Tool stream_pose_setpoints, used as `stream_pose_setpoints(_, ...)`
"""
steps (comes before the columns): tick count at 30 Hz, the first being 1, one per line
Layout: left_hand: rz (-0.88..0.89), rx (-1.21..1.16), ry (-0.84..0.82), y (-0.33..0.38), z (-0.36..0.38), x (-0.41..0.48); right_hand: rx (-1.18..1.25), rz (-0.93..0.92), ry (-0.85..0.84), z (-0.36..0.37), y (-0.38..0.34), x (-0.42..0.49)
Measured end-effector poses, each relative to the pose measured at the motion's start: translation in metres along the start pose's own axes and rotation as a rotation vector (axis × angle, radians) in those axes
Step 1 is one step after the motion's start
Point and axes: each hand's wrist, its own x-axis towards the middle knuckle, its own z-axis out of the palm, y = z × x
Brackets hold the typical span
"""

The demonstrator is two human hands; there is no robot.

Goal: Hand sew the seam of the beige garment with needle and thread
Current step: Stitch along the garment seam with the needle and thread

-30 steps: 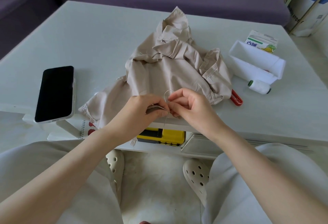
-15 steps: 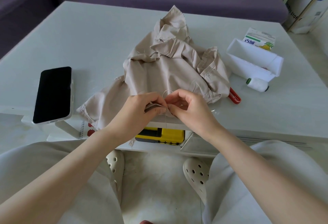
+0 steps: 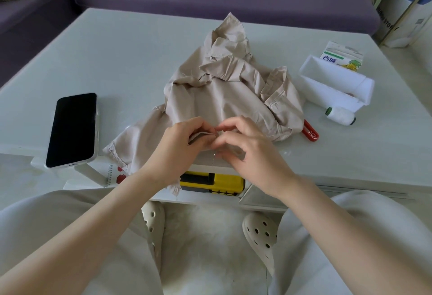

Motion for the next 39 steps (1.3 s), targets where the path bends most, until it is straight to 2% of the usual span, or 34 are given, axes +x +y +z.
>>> stream_pose_setpoints(5, 0.003, -0.011, -0.025, 0.003, 0.001, 0.0, 0.06, 0.01, 0.029, 0.001, 0.002, -0.001)
stream_pose_setpoints(10, 0.012, -0.009, -0.007, 0.003, -0.001, -0.001, 0.337, 0.001, 0.032, -0.003, -0.008, 0.002)
stream_pose_setpoints(14, -0.003, -0.017, 0.021, 0.001, -0.003, -0.001, 0.812, 0.258, -0.014, -0.012, -0.02, 0.0)
stream_pose_setpoints(15, -0.008, -0.023, 0.025, 0.001, -0.004, -0.001, 0.866, 0.302, -0.008, -0.013, -0.021, 0.0)
stream_pose_setpoints(19, -0.022, -0.031, 0.031, -0.001, -0.004, -0.001, 0.908, 0.459, -0.047, -0.014, -0.02, -0.002)
stream_pose_setpoints(24, -0.017, -0.012, 0.044, -0.003, 0.0, 0.0, 0.814, 0.612, -0.173, -0.006, -0.018, -0.013)
stream_pose_setpoints(28, 0.026, 0.048, 0.063, -0.006, 0.003, 0.0, 0.797, 0.661, -0.229, -0.008, -0.018, -0.017)
stream_pose_setpoints(31, 0.087, 0.317, 0.076, -0.011, 0.009, -0.005, 0.781, 0.637, -0.176, -0.015, -0.012, -0.017)
stream_pose_setpoints(34, 0.271, 0.67, 0.103, -0.019, 0.022, -0.011, 0.794, 0.62, -0.074, -0.019, -0.008, -0.018)
stream_pose_setpoints(36, 0.396, 0.667, 0.041, -0.016, 0.029, -0.015, 0.871, 0.641, 0.01, -0.022, -0.007, -0.019)
stream_pose_setpoints(39, 0.493, 0.56, -0.176, -0.005, 0.041, -0.028, 1.027, 0.679, 0.128, -0.027, -0.008, -0.018)
